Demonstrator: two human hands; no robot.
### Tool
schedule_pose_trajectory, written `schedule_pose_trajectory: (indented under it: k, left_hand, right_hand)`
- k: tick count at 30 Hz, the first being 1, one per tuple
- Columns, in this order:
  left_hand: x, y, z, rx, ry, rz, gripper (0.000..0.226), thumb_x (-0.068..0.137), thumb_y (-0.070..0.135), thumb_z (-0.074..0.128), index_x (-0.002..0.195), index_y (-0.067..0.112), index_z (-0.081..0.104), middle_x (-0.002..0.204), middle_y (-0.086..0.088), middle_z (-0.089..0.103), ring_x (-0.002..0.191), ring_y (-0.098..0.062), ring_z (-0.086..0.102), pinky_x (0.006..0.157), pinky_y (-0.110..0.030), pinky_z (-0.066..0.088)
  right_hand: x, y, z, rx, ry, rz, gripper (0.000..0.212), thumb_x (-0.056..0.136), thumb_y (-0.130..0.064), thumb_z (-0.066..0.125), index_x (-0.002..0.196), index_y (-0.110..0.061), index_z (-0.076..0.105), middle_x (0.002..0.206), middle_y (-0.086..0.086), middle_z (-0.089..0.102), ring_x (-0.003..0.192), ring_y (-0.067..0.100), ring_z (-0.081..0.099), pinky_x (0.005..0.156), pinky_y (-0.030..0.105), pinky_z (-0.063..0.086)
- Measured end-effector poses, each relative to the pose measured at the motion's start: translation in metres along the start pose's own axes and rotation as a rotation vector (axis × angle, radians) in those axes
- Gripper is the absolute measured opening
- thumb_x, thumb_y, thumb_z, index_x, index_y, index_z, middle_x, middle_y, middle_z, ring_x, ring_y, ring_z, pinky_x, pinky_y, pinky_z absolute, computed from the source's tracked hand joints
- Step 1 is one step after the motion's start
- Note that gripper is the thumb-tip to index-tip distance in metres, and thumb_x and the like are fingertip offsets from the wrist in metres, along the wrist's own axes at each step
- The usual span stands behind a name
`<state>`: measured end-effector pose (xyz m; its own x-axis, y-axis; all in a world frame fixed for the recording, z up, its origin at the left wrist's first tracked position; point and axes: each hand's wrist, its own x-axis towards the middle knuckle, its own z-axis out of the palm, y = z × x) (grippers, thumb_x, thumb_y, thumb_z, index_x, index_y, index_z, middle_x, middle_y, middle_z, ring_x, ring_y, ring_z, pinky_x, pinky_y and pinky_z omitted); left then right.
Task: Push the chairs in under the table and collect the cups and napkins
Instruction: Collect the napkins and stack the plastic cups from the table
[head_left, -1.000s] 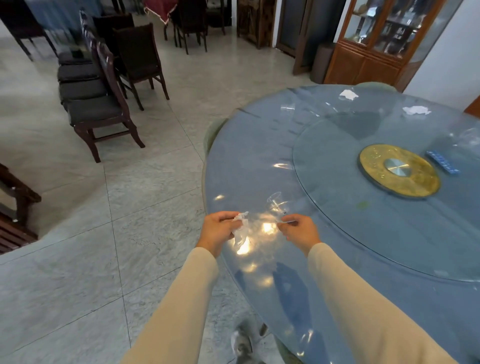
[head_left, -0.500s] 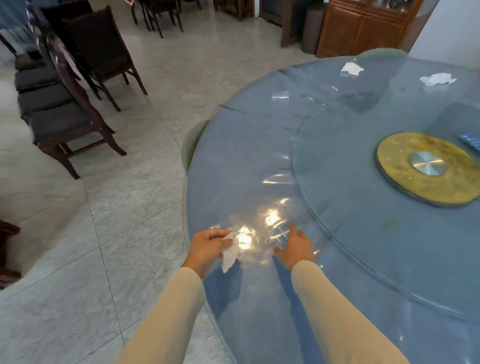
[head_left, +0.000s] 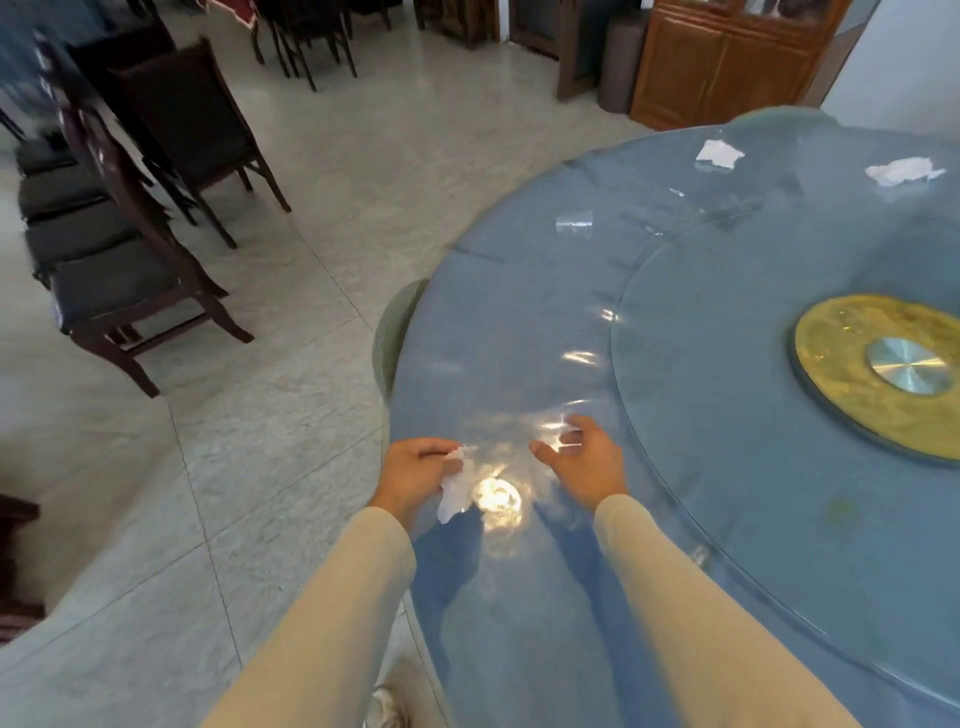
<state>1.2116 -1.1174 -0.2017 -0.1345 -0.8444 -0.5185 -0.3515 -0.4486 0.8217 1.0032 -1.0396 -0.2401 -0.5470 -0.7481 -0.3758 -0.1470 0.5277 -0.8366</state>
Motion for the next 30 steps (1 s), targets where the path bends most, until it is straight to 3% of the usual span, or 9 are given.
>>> schedule_pose_trajectory:
  k: [4,11,16,21,26,30]
  left_hand:
    - [0.039,0.036,-0.033,0.021,0.0,0.054,0.017,0.084,-0.003,0.072,0.096,0.007,0.079,0.098,-0.01,0.075,0.089,-0.025,0.069,0.08,-0.039,0.058]
    - [0.109,0.085,-0.094,0.018,-0.068,0.109,0.017,0.085,-0.002,0.073,0.101,0.004,0.078,0.096,-0.013,0.074,0.082,-0.025,0.069,0.077,-0.04,0.06]
    - [0.154,0.127,-0.144,0.025,-0.15,0.148,0.022,0.087,-0.002,0.07,0.08,0.018,0.077,0.085,-0.012,0.072,0.073,-0.024,0.066,0.073,-0.041,0.059]
    - [0.202,0.17,-0.18,0.083,-0.168,0.167,0.008,0.093,0.012,0.067,0.093,0.02,0.067,0.099,-0.011,0.073,0.077,-0.024,0.071,0.058,-0.03,0.059]
    - [0.25,0.204,-0.191,0.075,-0.266,0.123,0.009,0.096,0.011,0.063,0.102,0.017,0.063,0.103,-0.012,0.07,0.084,-0.031,0.072,0.07,-0.05,0.064]
    - [0.303,0.233,-0.188,0.073,-0.322,0.119,0.013,0.096,0.008,0.062,0.107,0.015,0.06,0.104,-0.013,0.069,0.084,-0.031,0.071,0.054,-0.035,0.06]
  right_hand:
    - [0.022,-0.044,0.022,0.038,0.053,-0.072,0.072,0.072,-0.042,0.089,0.131,-0.018,0.055,0.111,-0.001,0.062,0.099,0.019,0.063,0.088,0.028,0.047]
    - [0.058,-0.122,0.082,0.052,0.174,-0.134,0.072,0.069,-0.046,0.089,0.128,-0.02,0.057,0.107,-0.004,0.064,0.097,0.017,0.064,0.085,0.026,0.046]
    - [0.078,-0.177,0.126,0.081,0.231,-0.144,0.071,0.071,-0.045,0.087,0.13,-0.022,0.055,0.113,-0.002,0.065,0.098,0.017,0.065,0.083,0.026,0.047]
    - [0.1,-0.226,0.155,0.101,0.269,-0.136,0.075,0.074,-0.045,0.085,0.136,-0.02,0.052,0.117,-0.002,0.063,0.103,0.018,0.064,0.092,0.032,0.05]
    - [0.139,-0.259,0.174,0.084,0.314,-0.12,0.072,0.074,-0.047,0.084,0.134,-0.021,0.053,0.116,-0.002,0.063,0.102,0.017,0.064,0.095,0.035,0.051]
    - [0.197,-0.279,0.183,0.096,0.349,-0.091,0.076,0.073,-0.048,0.085,0.136,-0.02,0.052,0.118,0.0,0.065,0.102,0.018,0.065,0.092,0.036,0.053]
